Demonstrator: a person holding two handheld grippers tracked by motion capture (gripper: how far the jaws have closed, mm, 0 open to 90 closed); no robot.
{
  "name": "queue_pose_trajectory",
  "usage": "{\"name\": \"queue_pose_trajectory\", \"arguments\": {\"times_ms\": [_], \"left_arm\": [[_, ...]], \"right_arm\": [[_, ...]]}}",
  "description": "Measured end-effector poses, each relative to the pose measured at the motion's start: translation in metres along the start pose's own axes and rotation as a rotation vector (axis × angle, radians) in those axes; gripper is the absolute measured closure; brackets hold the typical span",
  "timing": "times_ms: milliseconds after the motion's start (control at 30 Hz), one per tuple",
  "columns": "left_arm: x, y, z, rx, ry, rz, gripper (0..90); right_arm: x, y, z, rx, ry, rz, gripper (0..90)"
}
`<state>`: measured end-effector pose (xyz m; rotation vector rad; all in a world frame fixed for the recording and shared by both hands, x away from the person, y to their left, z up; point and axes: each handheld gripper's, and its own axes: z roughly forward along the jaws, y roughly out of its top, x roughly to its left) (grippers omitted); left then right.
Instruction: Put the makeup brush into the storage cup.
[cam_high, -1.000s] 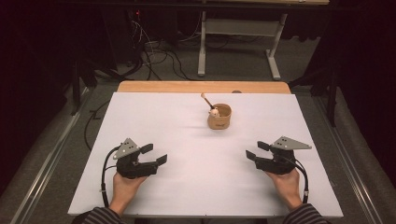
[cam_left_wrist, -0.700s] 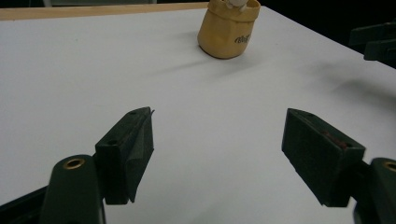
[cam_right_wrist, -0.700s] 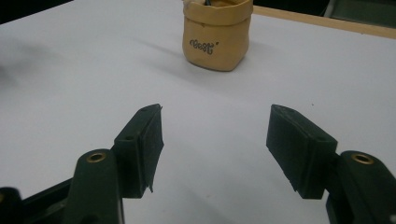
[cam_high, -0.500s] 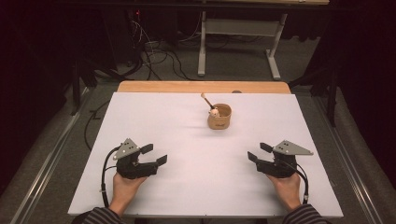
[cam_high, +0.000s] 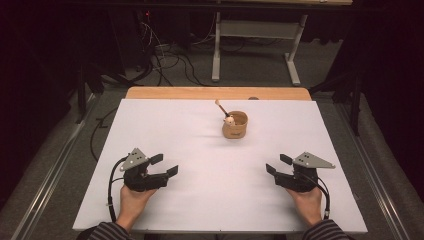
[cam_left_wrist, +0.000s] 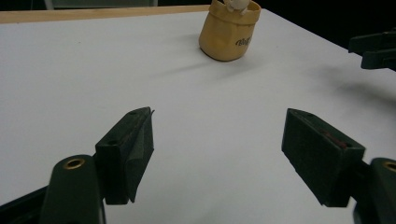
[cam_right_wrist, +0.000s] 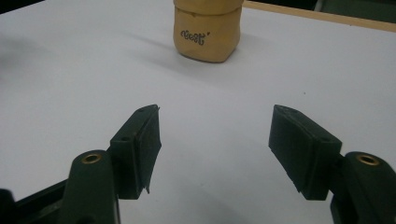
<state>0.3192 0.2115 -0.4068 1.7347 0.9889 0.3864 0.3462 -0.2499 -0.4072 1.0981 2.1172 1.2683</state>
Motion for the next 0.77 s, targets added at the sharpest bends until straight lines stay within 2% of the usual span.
{"name": "queue_pose_trajectory", "arguments": {"times_ms": [167,267,533,633,767], "left_arm": [[-0.0005,-0.0001,-0.0004,-0.001,-0.001,0.002,25.9],[-0.0005,0.0000,-0.0006,-0.002,-0.003,0.001,25.9],[-0.0008,0.0000,-0.0004,-0.002,-0.002,0.002,25.9],[-0.0001,0.0000,-0.0003,-0.002,0.000,0.001,25.9],[0.0002,0.0002,-0.0004,-0.003,0.001,0.003,25.9]], "right_arm": [[0.0013,-0.0014,-0.0001,0.006,-0.008,-0.002,34.5],[0.0032,-0.0019,0.0007,0.005,-0.016,-0.019,34.2],[0.0025,-0.0022,-0.0012,-0.010,-0.035,-0.010,34.0],[0.0018,-0.0025,-0.0022,-0.013,-0.038,0.007,33.8],[0.0021,-0.0021,-0.0017,-0.013,-0.037,-0.003,33.8]]}}
